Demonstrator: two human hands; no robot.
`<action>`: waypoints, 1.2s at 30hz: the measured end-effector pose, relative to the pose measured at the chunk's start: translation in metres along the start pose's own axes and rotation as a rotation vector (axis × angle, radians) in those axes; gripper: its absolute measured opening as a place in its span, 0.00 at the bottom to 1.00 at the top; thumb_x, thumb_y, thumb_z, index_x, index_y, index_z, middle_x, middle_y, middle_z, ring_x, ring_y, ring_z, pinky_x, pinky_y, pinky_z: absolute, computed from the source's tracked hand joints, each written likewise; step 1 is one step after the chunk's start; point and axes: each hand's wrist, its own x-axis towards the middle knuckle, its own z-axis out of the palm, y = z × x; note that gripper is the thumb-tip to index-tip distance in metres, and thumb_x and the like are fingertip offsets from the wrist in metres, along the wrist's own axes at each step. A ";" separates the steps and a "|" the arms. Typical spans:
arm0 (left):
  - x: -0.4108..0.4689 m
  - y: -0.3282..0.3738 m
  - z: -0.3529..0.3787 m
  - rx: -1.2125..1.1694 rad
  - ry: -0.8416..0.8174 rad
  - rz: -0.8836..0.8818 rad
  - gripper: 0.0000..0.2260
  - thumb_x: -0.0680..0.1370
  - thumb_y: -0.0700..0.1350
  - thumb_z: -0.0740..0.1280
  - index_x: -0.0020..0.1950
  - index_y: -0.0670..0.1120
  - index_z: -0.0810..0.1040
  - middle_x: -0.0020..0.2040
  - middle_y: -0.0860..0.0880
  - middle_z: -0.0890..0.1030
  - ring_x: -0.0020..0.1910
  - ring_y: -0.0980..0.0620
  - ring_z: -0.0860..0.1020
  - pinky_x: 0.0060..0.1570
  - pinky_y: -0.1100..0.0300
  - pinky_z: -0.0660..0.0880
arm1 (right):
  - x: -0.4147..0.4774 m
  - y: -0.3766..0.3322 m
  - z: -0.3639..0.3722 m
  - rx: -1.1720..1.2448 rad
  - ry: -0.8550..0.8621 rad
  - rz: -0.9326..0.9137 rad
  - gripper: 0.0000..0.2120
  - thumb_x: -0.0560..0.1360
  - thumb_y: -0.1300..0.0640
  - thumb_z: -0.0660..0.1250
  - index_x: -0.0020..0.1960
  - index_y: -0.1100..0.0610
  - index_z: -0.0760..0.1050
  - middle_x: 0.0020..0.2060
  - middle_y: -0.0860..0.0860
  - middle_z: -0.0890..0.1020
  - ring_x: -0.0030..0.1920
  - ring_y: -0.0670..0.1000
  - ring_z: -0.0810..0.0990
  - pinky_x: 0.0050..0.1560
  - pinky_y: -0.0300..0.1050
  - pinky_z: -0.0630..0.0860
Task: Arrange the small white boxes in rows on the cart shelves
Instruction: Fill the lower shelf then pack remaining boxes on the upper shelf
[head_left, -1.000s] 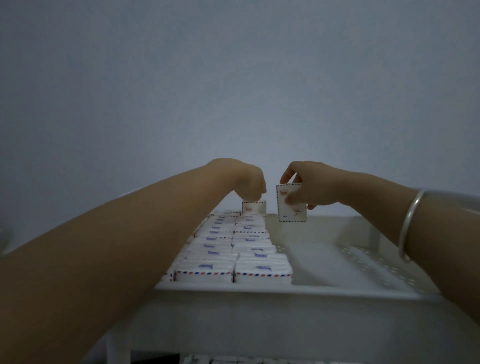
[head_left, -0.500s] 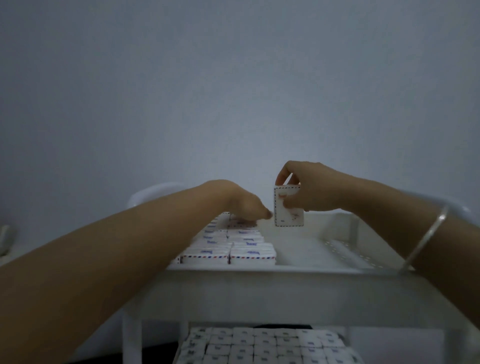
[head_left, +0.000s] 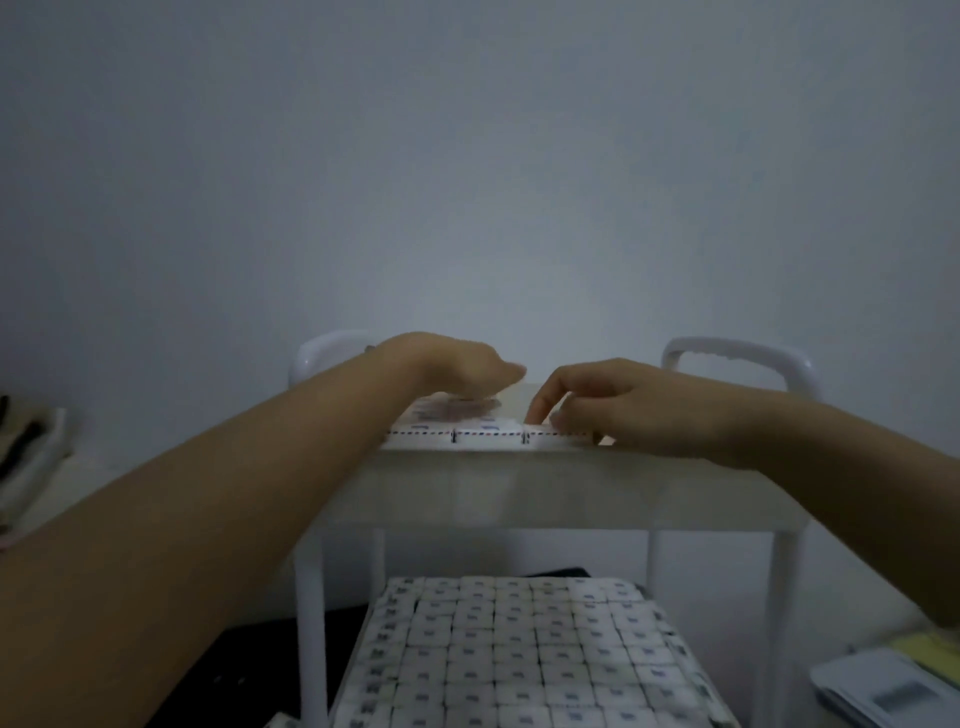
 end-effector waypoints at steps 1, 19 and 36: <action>-0.011 -0.002 -0.001 -0.049 0.042 0.057 0.23 0.83 0.57 0.51 0.71 0.45 0.71 0.74 0.48 0.67 0.72 0.48 0.65 0.71 0.52 0.59 | -0.002 -0.002 0.002 -0.003 0.026 0.009 0.11 0.79 0.55 0.59 0.52 0.44 0.79 0.52 0.47 0.82 0.51 0.50 0.78 0.56 0.46 0.75; -0.233 -0.121 0.144 -0.602 0.619 0.076 0.14 0.79 0.40 0.63 0.45 0.59 0.80 0.37 0.59 0.82 0.39 0.54 0.81 0.45 0.54 0.79 | -0.059 -0.073 0.153 0.037 0.521 -0.390 0.14 0.73 0.63 0.63 0.57 0.50 0.74 0.46 0.43 0.81 0.47 0.43 0.79 0.52 0.43 0.76; -0.320 -0.254 0.236 -0.350 0.614 -0.424 0.15 0.79 0.36 0.61 0.51 0.56 0.80 0.47 0.62 0.80 0.45 0.66 0.76 0.41 0.71 0.69 | 0.024 -0.093 0.415 -0.273 -0.118 -0.056 0.18 0.76 0.45 0.63 0.55 0.59 0.74 0.52 0.56 0.77 0.53 0.58 0.78 0.45 0.45 0.69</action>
